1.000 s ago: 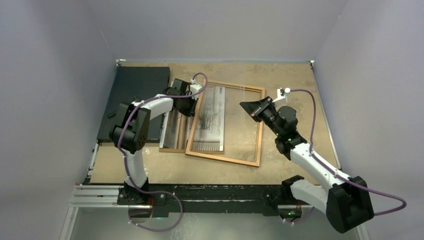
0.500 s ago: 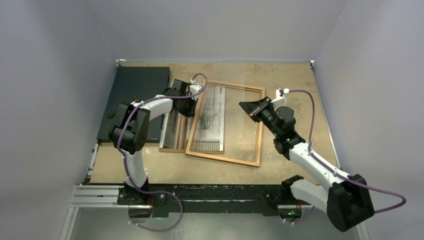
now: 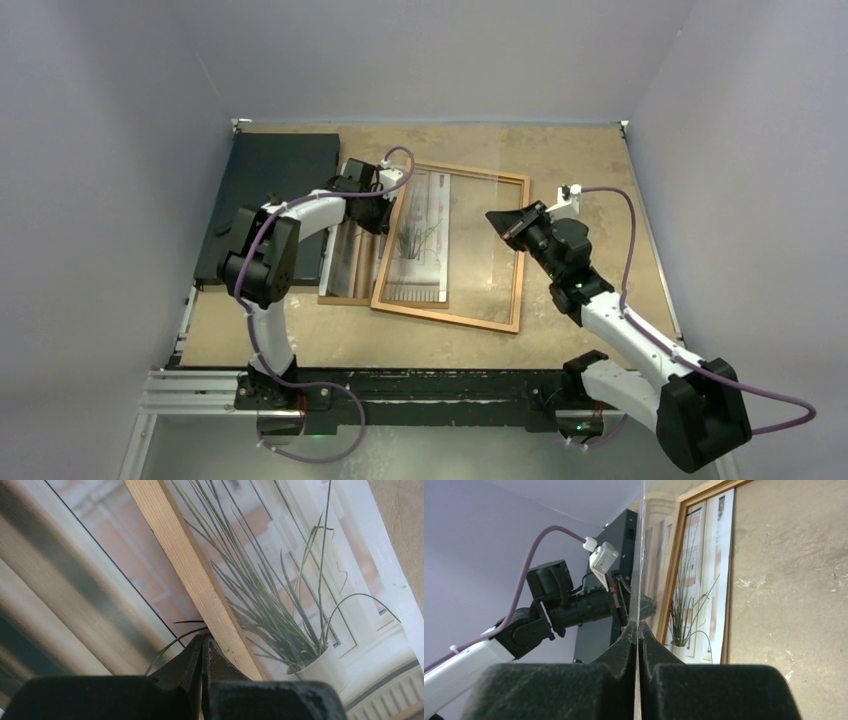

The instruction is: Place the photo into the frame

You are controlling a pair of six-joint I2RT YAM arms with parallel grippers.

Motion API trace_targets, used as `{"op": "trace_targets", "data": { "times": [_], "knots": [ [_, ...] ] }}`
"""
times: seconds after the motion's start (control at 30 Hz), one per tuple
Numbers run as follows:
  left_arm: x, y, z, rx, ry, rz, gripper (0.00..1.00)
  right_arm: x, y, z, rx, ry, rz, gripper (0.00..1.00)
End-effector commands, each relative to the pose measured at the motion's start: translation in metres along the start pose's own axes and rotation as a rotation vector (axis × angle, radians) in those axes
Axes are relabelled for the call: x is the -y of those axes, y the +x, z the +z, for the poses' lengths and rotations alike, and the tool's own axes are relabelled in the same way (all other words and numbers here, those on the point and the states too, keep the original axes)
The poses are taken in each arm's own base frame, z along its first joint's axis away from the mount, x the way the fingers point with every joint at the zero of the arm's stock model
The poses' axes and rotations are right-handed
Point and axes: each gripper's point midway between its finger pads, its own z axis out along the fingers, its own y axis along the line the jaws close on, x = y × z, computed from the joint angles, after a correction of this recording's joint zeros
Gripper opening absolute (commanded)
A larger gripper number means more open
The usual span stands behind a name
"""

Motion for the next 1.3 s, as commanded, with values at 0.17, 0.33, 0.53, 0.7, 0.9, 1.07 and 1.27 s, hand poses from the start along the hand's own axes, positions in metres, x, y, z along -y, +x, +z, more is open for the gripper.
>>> {"op": "trace_targets", "data": {
  "times": [0.17,0.33,0.53,0.7,0.9,1.07,1.27],
  "knots": [
    [0.009,0.008,-0.007,-0.018,0.033,-0.001,0.00,0.037,0.014,-0.003,-0.030,0.128,-0.038,0.00],
    [0.009,0.008,-0.007,-0.018,0.034,-0.004,0.00,0.044,0.016,-0.010,-0.031,0.162,-0.045,0.00],
    [0.010,0.008,-0.006,-0.018,0.039,-0.010,0.00,0.055,0.019,-0.014,-0.041,0.208,-0.039,0.00],
    [0.009,0.007,-0.006,-0.017,0.038,-0.008,0.00,0.058,0.021,-0.011,-0.046,0.217,-0.042,0.00],
    [0.010,0.007,-0.006,-0.017,0.041,-0.011,0.00,0.067,0.019,-0.010,-0.039,0.252,-0.066,0.00],
    [0.010,0.006,-0.005,-0.016,0.044,-0.015,0.00,0.072,0.014,-0.012,-0.021,0.286,-0.095,0.02],
    [0.011,0.005,-0.004,-0.013,0.047,-0.016,0.00,0.073,0.014,-0.011,-0.021,0.294,-0.105,0.10]
  ]
}}
